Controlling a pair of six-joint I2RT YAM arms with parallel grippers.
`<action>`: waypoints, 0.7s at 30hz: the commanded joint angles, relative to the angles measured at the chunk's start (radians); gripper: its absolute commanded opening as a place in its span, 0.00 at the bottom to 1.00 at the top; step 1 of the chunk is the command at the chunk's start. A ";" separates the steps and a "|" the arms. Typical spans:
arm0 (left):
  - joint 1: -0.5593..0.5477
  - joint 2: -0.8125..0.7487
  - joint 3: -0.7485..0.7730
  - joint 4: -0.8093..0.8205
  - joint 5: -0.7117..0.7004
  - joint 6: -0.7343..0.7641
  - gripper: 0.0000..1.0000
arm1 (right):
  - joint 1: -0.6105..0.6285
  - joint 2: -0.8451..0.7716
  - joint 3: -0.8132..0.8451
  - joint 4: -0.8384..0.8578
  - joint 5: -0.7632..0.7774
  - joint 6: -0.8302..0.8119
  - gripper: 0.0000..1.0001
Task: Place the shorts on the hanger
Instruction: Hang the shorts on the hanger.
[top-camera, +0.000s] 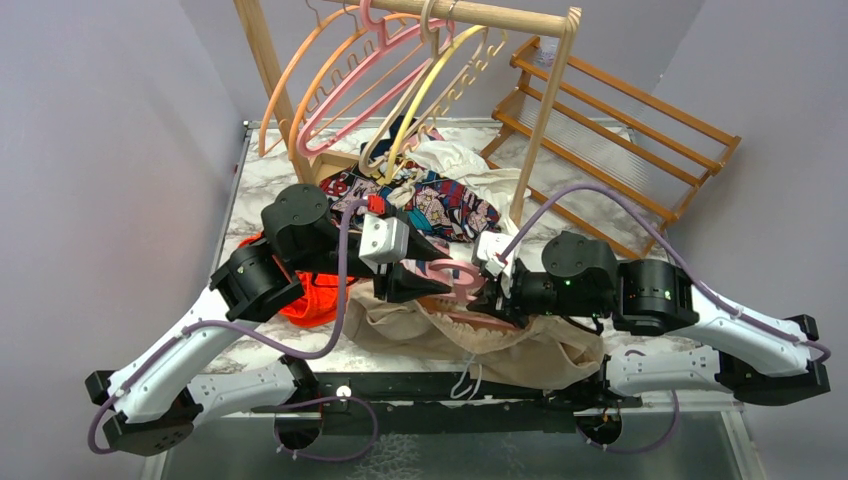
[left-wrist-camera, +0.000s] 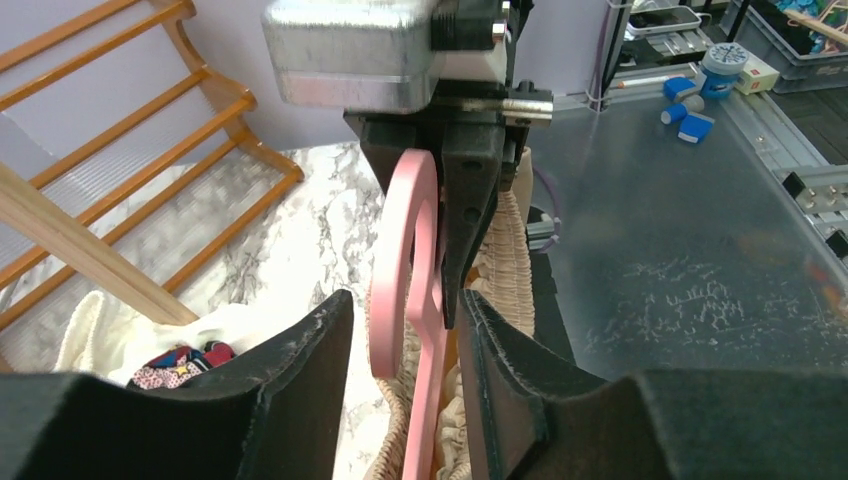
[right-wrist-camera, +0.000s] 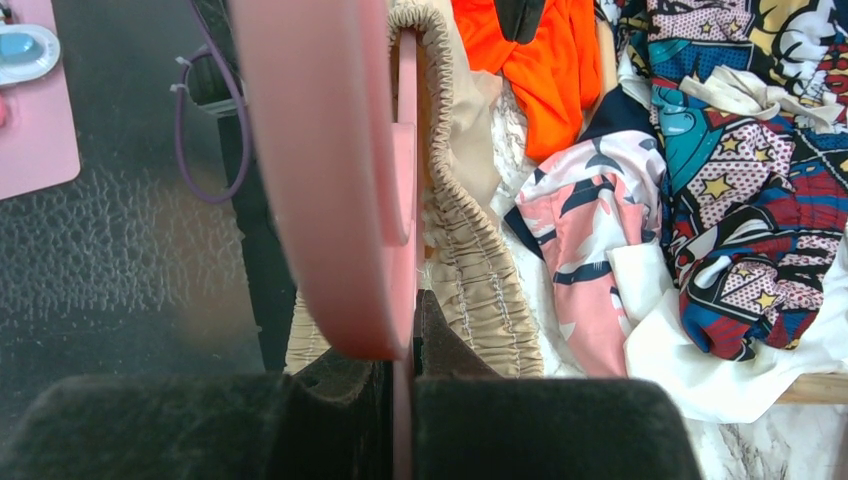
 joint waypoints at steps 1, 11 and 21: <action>-0.002 0.001 0.051 0.023 0.056 -0.019 0.43 | 0.001 -0.001 -0.010 0.049 -0.005 -0.020 0.01; -0.002 0.018 0.065 0.023 0.047 -0.055 0.25 | 0.001 0.012 -0.016 0.045 0.015 -0.045 0.01; -0.002 0.026 0.059 0.031 0.005 -0.036 0.00 | 0.000 0.004 -0.010 0.058 -0.062 -0.020 0.03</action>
